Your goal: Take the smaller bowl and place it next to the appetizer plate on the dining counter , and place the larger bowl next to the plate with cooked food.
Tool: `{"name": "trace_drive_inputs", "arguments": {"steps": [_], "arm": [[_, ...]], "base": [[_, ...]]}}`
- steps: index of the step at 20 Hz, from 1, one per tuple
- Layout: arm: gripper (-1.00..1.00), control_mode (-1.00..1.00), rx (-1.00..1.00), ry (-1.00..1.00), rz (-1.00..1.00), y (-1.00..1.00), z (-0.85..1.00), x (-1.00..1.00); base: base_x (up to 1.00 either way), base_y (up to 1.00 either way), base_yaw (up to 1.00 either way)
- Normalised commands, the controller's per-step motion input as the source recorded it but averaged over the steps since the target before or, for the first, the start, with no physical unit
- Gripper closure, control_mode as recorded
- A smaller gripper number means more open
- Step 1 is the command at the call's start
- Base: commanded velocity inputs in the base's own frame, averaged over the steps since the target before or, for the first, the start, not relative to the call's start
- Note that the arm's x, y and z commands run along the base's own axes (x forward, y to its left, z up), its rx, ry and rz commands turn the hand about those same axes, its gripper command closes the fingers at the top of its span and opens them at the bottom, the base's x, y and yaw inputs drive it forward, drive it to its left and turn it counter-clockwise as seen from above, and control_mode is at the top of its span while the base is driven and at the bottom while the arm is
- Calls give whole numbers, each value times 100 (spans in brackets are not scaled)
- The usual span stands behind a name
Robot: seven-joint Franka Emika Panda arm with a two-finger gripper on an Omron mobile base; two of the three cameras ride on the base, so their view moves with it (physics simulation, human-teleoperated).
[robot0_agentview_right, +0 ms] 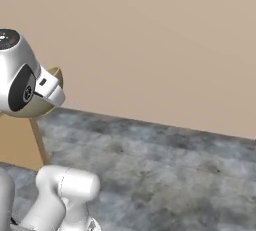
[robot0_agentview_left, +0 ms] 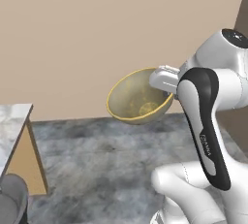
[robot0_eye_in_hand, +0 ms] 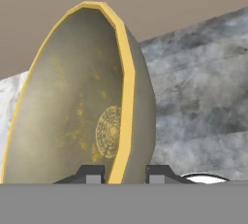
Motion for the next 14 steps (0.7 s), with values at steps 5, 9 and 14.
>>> {"name": "trace_drive_inputs", "arguments": {"steps": [5,9,14], "arm": [[100,100,0,0,0,0,0,0],[100,100,0,0,0,0,0,0],[100,100,0,0,0,0,0,0]], "base": [[100,-6,28],[100,-5,31],[100,0,36]]}}
